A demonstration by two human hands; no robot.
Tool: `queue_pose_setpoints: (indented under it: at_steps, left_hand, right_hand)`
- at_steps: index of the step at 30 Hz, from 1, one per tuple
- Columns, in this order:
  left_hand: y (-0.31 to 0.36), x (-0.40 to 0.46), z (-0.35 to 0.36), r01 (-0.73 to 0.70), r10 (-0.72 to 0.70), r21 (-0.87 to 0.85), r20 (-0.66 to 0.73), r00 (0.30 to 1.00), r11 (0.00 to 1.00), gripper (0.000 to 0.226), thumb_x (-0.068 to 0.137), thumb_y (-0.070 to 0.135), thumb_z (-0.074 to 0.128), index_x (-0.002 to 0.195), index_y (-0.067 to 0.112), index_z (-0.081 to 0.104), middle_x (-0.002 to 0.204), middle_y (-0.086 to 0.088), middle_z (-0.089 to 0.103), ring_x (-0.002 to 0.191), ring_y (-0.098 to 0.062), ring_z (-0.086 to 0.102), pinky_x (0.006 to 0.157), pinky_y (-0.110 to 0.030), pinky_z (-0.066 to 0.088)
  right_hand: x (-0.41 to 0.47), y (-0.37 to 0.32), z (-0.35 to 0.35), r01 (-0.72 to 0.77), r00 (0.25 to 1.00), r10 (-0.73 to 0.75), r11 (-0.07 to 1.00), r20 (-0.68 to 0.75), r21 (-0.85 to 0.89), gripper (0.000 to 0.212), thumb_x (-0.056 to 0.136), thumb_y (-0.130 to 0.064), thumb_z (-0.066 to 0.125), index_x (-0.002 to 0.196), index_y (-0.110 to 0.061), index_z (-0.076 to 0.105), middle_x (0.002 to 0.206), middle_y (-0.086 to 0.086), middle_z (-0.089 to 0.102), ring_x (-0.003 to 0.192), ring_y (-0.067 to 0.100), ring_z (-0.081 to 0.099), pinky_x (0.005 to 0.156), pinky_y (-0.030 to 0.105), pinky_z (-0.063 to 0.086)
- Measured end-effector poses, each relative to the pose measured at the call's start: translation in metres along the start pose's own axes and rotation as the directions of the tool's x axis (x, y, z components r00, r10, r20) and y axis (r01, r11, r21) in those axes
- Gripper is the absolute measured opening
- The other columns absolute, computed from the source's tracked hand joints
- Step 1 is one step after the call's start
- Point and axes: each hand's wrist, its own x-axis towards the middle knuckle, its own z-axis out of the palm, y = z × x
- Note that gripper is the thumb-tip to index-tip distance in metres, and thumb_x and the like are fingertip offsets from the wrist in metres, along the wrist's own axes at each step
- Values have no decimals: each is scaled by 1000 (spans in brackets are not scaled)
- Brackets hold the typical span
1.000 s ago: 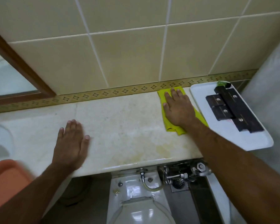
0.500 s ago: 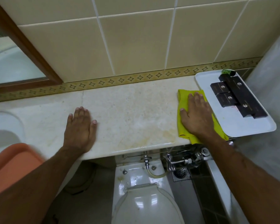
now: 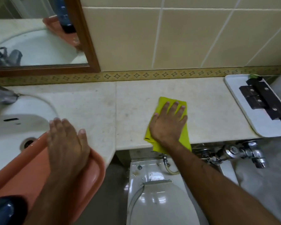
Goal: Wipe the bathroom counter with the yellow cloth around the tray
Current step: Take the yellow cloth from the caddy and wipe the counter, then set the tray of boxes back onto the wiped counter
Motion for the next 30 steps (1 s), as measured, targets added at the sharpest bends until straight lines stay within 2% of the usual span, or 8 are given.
queue_pose_setpoints:
  at_steps: [6, 12, 16, 19, 21, 24, 27, 30]
  left_hand:
    - [-20, -3, 26, -23, 34, 106, -97, 995, 994, 63, 95, 30, 24, 140, -14, 29, 147, -38, 33, 138, -50, 28, 117, -55, 16]
    - [-14, -5, 22, -10, 20, 117, -88, 996, 993, 63, 94, 29, 25, 140, -14, 31, 146, -39, 34, 138, -50, 29, 117, -56, 16]
    - [-12, -12, 4, -26, 23, 186, 16, 1000, 982, 67, 92, 30, 24, 132, -21, 37, 138, -47, 37, 129, -57, 36, 112, -62, 24]
    - [3, -5, -17, -80, 50, 250, 127, 991, 965, 75, 89, 36, 16, 115, -28, 44, 117, -52, 46, 110, -61, 44, 96, -70, 35]
    - [34, 2, -26, -75, 68, 213, 41, 997, 974, 72, 84, 39, 24, 107, -26, 44, 109, -50, 47, 101, -61, 47, 88, -70, 40]
    - [122, 14, -22, -204, 218, 197, -55, 974, 959, 73, 86, 38, 29, 120, -25, 43, 123, -50, 44, 118, -59, 42, 101, -65, 34]
    - [251, 26, 5, -383, 384, 65, -7, 923, 922, 68, 96, 41, 31, 137, -12, 37, 142, -36, 42, 134, -47, 37, 114, -54, 29]
    - [370, 32, 33, -525, 525, -73, -21, 851, 848, 60, 97, 43, 34, 131, -5, 43, 132, -28, 52, 122, -41, 48, 106, -50, 40]
  right_hand:
    - [-46, -130, 22, 301, 949, -309, 946, 56, 120, 71, 91, -43, 35, 153, -8, 25, 163, 21, 16, 149, 44, 6, 118, 62, 8]
    - [-68, -128, 7, 713, 662, -744, 661, 87, 232, 56, 100, -34, 40, 151, -11, 31, 161, 11, 30, 150, 33, 16, 120, 51, 14]
    - [-72, -92, -35, 571, 535, -827, 504, 171, 648, 44, 100, -10, 49, 142, -2, 47, 150, 18, 47, 145, 30, 32, 120, 45, 16]
    - [-60, -24, -67, 686, 459, -885, 411, 82, 600, 27, 96, -21, 57, 120, -13, 68, 120, 14, 71, 111, 34, 63, 92, 41, 49]
    - [-51, 35, -87, 729, 454, -885, 438, 108, 526, 22, 94, -34, 56, 101, -21, 72, 99, 6, 76, 90, 31, 68, 67, 33, 48]
    - [-31, 127, -104, 620, 654, -733, 661, 187, 422, 32, 92, -47, 49, 88, -22, 68, 85, 1, 74, 76, 22, 65, 63, 30, 45]
    - [0, 221, -113, 225, 948, -304, 846, 91, 484, 33, 92, -49, 49, 88, -21, 67, 82, -4, 73, 73, 14, 64, 64, 28, 49]
    - [24, 291, -111, -224, 947, 319, 741, -39, 632, 22, 90, -44, 59, 87, -23, 66, 76, -10, 68, 63, 5, 59, 55, 18, 41]
